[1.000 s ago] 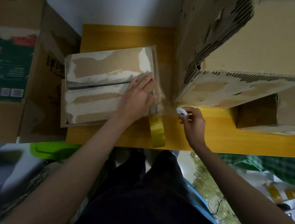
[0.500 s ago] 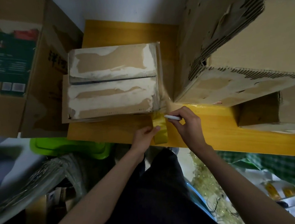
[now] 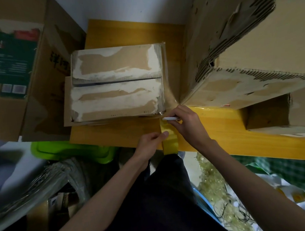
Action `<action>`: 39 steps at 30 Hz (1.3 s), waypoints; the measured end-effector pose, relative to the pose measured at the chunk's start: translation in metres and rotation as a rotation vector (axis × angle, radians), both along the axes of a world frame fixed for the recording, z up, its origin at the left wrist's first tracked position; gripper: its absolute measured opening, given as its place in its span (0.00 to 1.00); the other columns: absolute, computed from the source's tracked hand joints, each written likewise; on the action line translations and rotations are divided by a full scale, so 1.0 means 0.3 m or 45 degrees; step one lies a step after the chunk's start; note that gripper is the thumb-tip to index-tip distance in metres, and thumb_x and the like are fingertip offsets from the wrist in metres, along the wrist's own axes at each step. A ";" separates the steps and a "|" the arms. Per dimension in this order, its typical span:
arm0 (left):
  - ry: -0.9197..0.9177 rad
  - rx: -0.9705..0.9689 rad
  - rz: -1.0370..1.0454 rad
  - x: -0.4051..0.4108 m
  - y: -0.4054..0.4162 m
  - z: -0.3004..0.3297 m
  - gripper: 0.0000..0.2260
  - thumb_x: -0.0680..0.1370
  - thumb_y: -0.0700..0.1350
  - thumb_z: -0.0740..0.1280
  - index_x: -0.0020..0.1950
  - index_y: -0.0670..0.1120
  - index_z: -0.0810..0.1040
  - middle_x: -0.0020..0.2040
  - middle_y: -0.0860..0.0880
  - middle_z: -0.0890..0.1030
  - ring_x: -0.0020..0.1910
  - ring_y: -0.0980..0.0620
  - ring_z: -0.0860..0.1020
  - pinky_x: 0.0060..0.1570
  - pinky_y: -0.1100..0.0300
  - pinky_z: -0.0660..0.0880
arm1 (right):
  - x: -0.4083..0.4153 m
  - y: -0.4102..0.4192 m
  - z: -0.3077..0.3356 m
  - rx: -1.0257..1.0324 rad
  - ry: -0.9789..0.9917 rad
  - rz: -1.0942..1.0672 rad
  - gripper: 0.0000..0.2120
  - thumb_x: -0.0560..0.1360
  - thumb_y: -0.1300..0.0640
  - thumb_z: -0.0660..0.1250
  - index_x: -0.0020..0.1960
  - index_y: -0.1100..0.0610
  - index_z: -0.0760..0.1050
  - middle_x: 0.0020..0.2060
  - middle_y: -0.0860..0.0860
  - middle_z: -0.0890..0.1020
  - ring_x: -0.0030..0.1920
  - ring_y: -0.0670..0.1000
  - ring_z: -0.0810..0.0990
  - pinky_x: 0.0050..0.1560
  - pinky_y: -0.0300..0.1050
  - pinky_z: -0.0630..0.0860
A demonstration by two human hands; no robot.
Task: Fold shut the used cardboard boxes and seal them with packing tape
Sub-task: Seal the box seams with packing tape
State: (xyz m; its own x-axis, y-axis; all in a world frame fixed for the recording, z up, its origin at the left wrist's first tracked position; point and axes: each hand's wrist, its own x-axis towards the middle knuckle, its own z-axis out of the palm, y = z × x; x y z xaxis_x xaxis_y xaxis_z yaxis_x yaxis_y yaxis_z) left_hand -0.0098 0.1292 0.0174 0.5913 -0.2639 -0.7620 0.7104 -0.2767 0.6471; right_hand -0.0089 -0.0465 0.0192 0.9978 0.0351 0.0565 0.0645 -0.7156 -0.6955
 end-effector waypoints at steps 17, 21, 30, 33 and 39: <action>-0.039 0.042 0.004 0.020 -0.006 0.009 0.17 0.78 0.54 0.71 0.49 0.39 0.83 0.39 0.50 0.74 0.40 0.54 0.70 0.43 0.59 0.67 | 0.071 0.025 0.026 -0.228 0.122 0.166 0.05 0.71 0.64 0.73 0.45 0.59 0.79 0.42 0.53 0.79 0.46 0.56 0.77 0.42 0.46 0.71; -0.023 0.074 0.021 0.020 -0.013 0.013 0.12 0.78 0.54 0.71 0.38 0.49 0.81 0.30 0.56 0.72 0.37 0.54 0.70 0.41 0.60 0.67 | 0.081 0.026 0.032 -0.290 0.138 0.205 0.04 0.72 0.65 0.73 0.45 0.60 0.79 0.43 0.54 0.78 0.47 0.57 0.77 0.42 0.43 0.65; 0.004 0.053 -0.003 0.022 -0.019 0.021 0.12 0.78 0.55 0.71 0.39 0.49 0.81 0.33 0.53 0.73 0.37 0.54 0.71 0.44 0.58 0.67 | 0.027 -0.039 0.041 -0.251 0.124 0.114 0.05 0.73 0.63 0.74 0.47 0.59 0.80 0.44 0.52 0.79 0.48 0.56 0.77 0.42 0.43 0.66; -0.011 0.045 -0.010 0.027 -0.021 0.023 0.13 0.78 0.55 0.71 0.37 0.49 0.80 0.34 0.52 0.72 0.37 0.53 0.70 0.44 0.58 0.66 | 0.021 -0.043 0.038 -0.211 0.106 0.080 0.07 0.72 0.64 0.75 0.47 0.57 0.79 0.43 0.50 0.78 0.47 0.53 0.77 0.43 0.41 0.65; 0.009 0.068 -0.003 0.028 -0.011 0.015 0.14 0.78 0.55 0.70 0.49 0.44 0.85 0.36 0.52 0.75 0.40 0.53 0.73 0.49 0.57 0.70 | -0.008 -0.094 0.064 0.379 0.106 -0.201 0.07 0.76 0.62 0.73 0.52 0.53 0.82 0.46 0.39 0.82 0.47 0.39 0.79 0.45 0.33 0.73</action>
